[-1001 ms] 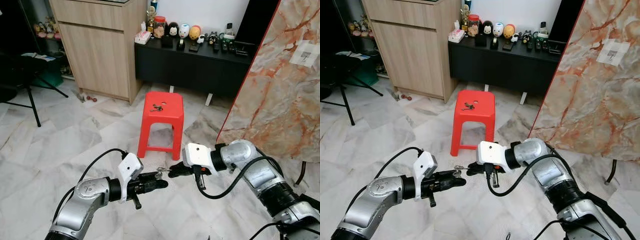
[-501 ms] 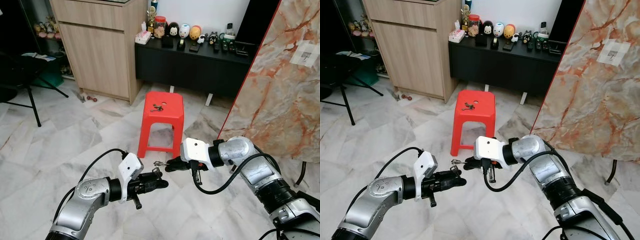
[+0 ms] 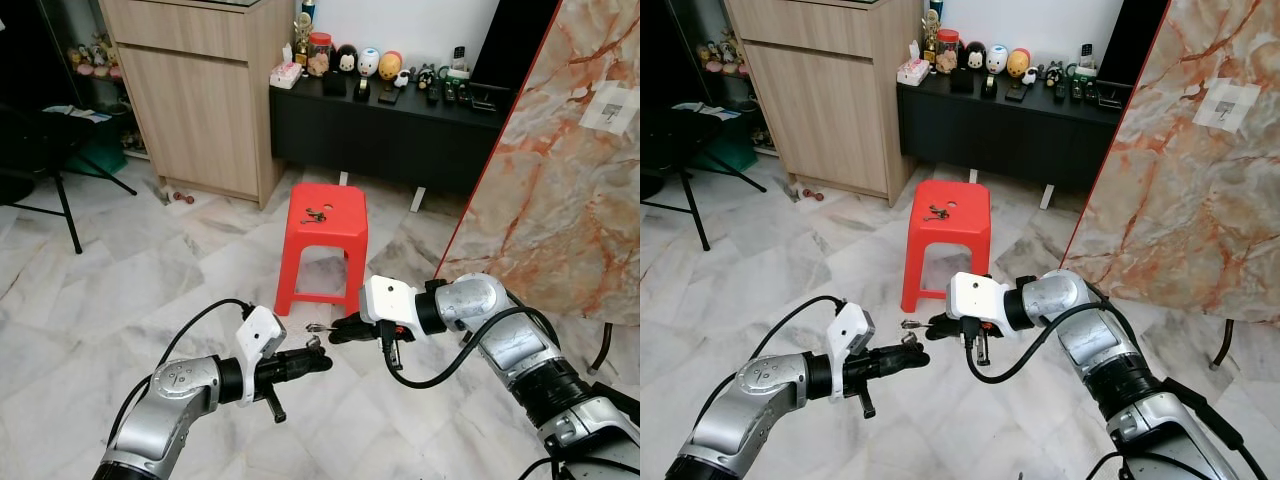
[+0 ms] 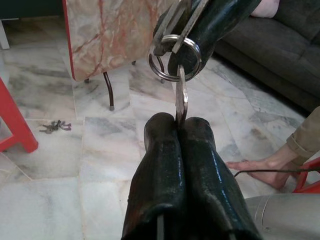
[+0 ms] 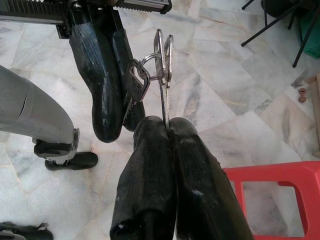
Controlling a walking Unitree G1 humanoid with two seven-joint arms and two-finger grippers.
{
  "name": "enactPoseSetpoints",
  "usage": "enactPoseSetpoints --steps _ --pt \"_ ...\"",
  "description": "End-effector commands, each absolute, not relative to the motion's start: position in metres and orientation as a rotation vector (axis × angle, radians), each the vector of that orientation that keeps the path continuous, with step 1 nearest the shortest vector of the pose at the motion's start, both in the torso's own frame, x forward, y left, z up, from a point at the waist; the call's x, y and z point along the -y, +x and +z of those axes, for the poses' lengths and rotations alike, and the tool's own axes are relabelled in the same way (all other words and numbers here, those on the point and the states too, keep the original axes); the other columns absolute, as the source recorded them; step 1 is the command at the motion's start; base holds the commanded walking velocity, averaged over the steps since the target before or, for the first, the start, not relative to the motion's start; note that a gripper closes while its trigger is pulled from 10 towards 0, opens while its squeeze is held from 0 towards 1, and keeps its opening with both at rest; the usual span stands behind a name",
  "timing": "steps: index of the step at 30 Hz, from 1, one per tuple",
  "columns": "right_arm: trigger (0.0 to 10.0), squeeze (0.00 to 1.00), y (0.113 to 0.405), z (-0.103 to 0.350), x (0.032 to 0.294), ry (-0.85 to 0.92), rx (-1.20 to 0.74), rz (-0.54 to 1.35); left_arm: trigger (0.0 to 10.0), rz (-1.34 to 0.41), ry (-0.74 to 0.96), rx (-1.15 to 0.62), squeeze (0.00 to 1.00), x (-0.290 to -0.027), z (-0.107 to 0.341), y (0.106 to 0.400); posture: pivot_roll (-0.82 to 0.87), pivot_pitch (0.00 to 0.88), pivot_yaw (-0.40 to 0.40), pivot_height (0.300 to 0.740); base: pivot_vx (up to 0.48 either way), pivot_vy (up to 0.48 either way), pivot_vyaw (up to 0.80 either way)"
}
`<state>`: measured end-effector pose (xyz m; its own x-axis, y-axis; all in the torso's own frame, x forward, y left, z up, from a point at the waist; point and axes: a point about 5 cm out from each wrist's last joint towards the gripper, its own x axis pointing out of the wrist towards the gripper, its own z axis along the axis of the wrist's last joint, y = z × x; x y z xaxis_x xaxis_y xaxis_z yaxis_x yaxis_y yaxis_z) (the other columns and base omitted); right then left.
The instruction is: Hang keys on a hook
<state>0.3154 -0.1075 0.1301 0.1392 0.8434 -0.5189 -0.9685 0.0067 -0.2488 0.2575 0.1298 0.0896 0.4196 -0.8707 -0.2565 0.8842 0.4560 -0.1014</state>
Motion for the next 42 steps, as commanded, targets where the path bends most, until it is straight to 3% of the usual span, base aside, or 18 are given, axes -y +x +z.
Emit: enactPoseSetpoints --steps 1,25,42 --pt "10.0 0.0 0.316 0.131 0.112 -0.614 -0.251 1.43 0.0 -1.099 0.054 -0.264 0.0 -0.128 0.094 0.261 0.0 0.0 -0.108 0.74 0.0 0.0 0.0" --pt "10.0 0.0 0.312 0.116 0.146 -0.679 -0.381 1.389 0.0 -1.073 0.05 -0.274 0.0 -0.141 0.094 0.26 -0.01 0.0 -0.105 0.74 0.0 0.0 0.0" --pt "10.0 0.0 0.311 0.111 0.144 -0.675 -0.391 1.396 0.0 -1.061 0.057 -0.259 0.0 -0.14 0.095 0.261 0.0 0.0 -0.107 0.74 0.0 0.0 0.0"
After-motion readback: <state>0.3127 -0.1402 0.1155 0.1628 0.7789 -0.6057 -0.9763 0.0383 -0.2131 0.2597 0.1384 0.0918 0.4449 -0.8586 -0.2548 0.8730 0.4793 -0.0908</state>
